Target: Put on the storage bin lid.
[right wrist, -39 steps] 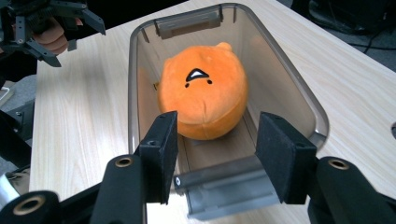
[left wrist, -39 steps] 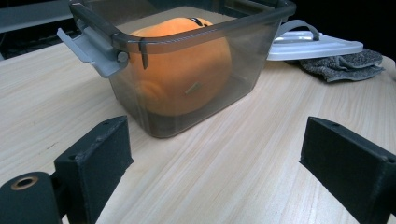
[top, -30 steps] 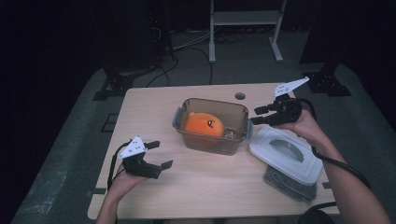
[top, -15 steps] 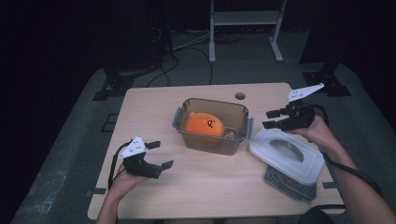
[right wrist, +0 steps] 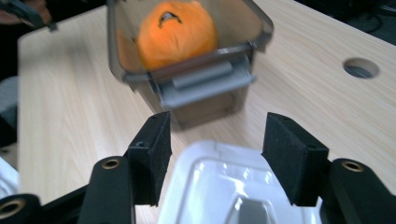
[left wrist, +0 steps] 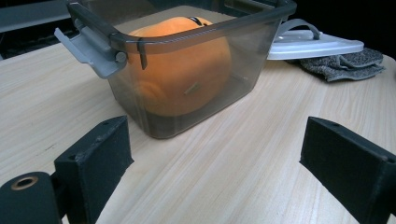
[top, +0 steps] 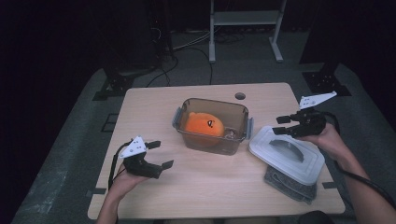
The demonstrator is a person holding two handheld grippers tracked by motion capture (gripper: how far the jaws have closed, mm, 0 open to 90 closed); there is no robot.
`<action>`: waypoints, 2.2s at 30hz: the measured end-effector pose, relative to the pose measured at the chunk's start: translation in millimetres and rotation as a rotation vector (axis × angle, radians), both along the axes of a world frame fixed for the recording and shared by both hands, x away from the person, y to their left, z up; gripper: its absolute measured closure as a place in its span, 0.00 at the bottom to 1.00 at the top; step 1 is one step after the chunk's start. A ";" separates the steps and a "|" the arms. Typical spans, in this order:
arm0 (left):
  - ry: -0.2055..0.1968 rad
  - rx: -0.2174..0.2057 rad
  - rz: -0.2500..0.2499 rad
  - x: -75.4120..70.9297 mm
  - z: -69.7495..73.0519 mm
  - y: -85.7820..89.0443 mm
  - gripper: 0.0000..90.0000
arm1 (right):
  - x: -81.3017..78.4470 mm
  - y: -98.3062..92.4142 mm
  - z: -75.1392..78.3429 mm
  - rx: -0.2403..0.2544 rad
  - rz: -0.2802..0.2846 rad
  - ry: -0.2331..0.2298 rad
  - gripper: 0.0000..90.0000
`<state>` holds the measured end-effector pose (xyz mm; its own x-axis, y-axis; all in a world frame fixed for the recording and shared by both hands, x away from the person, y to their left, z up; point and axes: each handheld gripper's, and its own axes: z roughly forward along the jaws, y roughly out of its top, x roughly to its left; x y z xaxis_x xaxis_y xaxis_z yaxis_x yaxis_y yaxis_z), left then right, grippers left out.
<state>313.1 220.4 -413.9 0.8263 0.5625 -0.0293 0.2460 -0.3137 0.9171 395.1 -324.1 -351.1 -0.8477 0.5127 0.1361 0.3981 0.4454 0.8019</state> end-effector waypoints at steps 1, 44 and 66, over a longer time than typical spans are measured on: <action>-0.001 0.002 -0.001 -0.1 0.0 0.0 0.09 | -2.1 -3.0 -2.3 0.003 -0.005 -0.001 0.45; -0.007 0.000 0.005 -1.0 0.6 0.6 0.09 | -31.3 -50.2 -92.3 0.078 -0.170 0.012 0.41; -0.008 -0.004 0.005 -1.4 1.8 1.6 0.09 | -28.9 -41.5 -101.5 0.005 -0.153 -0.013 0.72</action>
<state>311.7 222.0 -412.0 0.8236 0.5666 -0.0251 0.2402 -0.3083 0.9205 366.2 -365.6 -452.6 -0.7616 0.6352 0.1287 0.4505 0.3761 0.8097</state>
